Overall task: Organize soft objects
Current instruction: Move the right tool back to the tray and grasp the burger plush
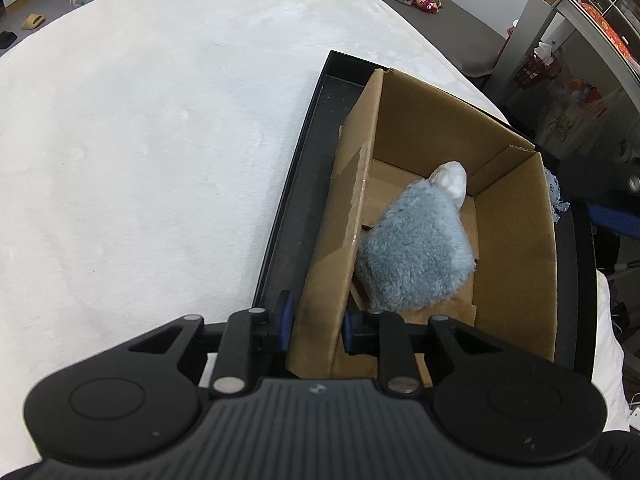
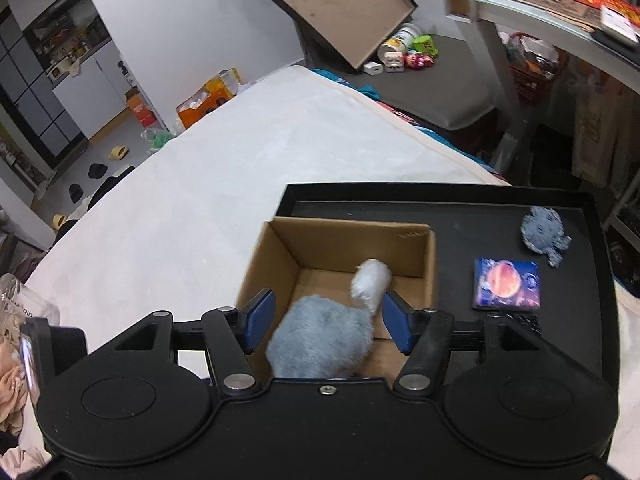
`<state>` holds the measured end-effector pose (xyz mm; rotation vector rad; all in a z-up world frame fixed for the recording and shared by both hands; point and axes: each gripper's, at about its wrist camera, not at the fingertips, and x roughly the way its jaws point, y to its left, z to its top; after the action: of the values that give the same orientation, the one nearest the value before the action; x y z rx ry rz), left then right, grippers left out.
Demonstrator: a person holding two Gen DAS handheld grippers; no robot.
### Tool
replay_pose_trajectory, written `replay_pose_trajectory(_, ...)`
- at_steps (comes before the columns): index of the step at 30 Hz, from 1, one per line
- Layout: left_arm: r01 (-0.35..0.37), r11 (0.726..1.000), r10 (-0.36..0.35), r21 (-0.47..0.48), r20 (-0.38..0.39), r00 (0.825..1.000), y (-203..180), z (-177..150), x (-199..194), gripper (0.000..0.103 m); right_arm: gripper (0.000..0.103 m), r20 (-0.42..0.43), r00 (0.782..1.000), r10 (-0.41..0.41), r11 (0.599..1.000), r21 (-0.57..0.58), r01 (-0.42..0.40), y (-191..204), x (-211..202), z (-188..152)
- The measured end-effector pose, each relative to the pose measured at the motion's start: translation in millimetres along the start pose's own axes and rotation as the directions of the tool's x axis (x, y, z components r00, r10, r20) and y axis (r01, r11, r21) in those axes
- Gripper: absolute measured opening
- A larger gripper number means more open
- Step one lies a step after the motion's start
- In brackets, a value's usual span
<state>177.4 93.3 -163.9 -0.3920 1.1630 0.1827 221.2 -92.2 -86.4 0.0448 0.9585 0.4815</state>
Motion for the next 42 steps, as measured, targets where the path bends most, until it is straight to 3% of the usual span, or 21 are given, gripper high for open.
replay_pose_trajectory(7, -0.036, 0.999, 0.035, 0.015, 0.013, 0.999, -11, -2, -7, 0.027, 0.061, 0.001, 1.000, -0.017, 0.999, 0.048, 0.017, -25, -10, -10)
replay_pose_trajectory(11, -0.059, 0.998, 0.059, 0.006, -0.002, 0.998, -14, -2, -7, 0.042, 0.065, 0.005, 1.000, -0.026, 0.997, 0.071, 0.025, -36, -16, -14)
replay_pose_trajectory(18, -0.098, 0.995, 0.098, -0.003, 0.001, 0.995, -18, -1, -10, 0.057, 0.068, 0.017, 0.999, -0.033, 0.995, 0.096, 0.032, -54, -26, -21)
replay_pose_trajectory(42, -0.166, 0.984, 0.167, 0.068, -0.012, 0.986, -42, -2, -4, 0.064, 0.071, -0.013, 0.999, -0.035, 0.983, 0.179, 0.037, -107, -22, -47)
